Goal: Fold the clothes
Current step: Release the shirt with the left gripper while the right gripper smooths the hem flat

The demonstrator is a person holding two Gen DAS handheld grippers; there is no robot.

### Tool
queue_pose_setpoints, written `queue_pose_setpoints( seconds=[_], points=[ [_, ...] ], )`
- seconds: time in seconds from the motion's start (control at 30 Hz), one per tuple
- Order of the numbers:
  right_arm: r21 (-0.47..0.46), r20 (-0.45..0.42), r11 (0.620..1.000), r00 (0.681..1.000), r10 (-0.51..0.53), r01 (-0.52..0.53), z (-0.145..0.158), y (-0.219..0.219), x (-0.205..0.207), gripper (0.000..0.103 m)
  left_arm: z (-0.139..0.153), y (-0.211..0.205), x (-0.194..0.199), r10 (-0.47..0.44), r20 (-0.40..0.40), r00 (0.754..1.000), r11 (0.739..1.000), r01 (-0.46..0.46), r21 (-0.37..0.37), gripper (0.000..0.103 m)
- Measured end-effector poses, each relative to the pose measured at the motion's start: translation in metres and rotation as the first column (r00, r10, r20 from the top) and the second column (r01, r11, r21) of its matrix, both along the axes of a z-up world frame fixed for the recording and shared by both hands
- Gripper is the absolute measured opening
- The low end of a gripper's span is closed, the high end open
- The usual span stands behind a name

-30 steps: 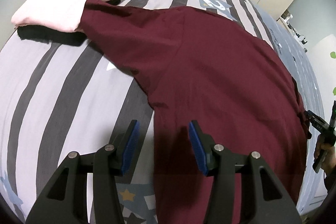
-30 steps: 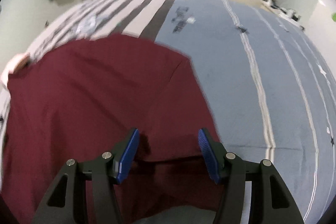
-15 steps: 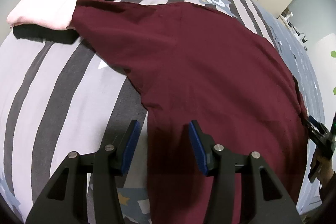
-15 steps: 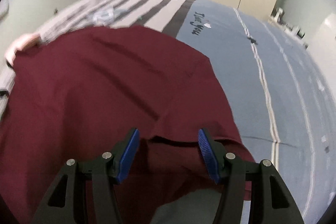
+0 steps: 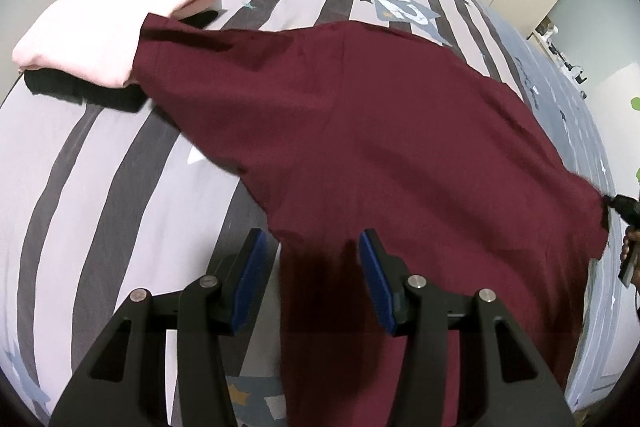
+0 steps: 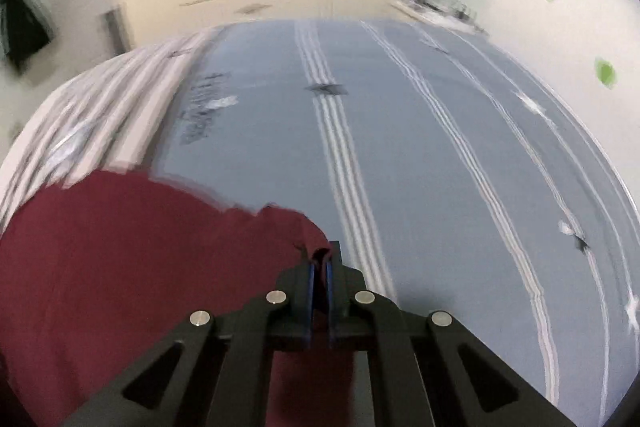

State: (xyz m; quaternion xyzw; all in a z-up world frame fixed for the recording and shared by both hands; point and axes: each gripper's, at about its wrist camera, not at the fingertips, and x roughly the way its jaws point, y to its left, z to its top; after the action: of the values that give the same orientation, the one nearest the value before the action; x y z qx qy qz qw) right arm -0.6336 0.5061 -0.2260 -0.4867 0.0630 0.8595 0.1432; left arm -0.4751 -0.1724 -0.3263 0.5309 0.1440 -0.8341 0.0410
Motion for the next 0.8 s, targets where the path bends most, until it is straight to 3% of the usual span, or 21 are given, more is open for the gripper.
queue_pose_setpoints(
  seconds=[0.07,0.17,0.23,0.33,0.57,0.7,0.8],
  points=[
    [0.048,0.092,0.995,0.991,-0.097,0.092,-0.013,0.035,-0.012,0.005,0.001,0.0,-0.003,0.002,-0.004,1.0,1.0,-0.002,-0.003,0.046],
    [0.086,0.078,0.988,0.988,-0.132,0.125,-0.008,0.054,-0.008,0.005,0.002,-0.002,-0.002,0.009,-0.005,1.0,1.0,-0.009,-0.012,0.046],
    [0.046,0.039,0.993,0.994,-0.106,0.104,0.001,0.049,0.004,0.005,0.0,-0.006,-0.002,0.013,-0.001,1.0,1.0,-0.013,-0.023,0.046],
    [-0.028,-0.027,1.0,1.0,0.01,-0.011,0.009,0.016,0.025,0.006,-0.002,-0.018,0.0,0.047,0.004,0.999,0.998,-0.046,-0.046,0.046],
    [-0.134,-0.053,0.971,0.98,0.193,-0.198,-0.001,-0.083,0.067,0.008,-0.002,-0.072,0.002,0.153,-0.028,0.988,0.983,-0.155,-0.1,0.046],
    [-0.191,-0.073,0.934,0.954,0.292,-0.3,-0.007,-0.139,0.09,0.018,-0.012,-0.096,-0.017,0.174,-0.035,0.984,0.984,-0.176,-0.042,0.046],
    [-0.208,-0.055,0.935,0.958,0.282,-0.287,-0.02,-0.15,0.1,0.019,-0.02,-0.105,-0.03,0.177,-0.044,0.983,0.983,-0.175,0.049,0.046]
  ],
)
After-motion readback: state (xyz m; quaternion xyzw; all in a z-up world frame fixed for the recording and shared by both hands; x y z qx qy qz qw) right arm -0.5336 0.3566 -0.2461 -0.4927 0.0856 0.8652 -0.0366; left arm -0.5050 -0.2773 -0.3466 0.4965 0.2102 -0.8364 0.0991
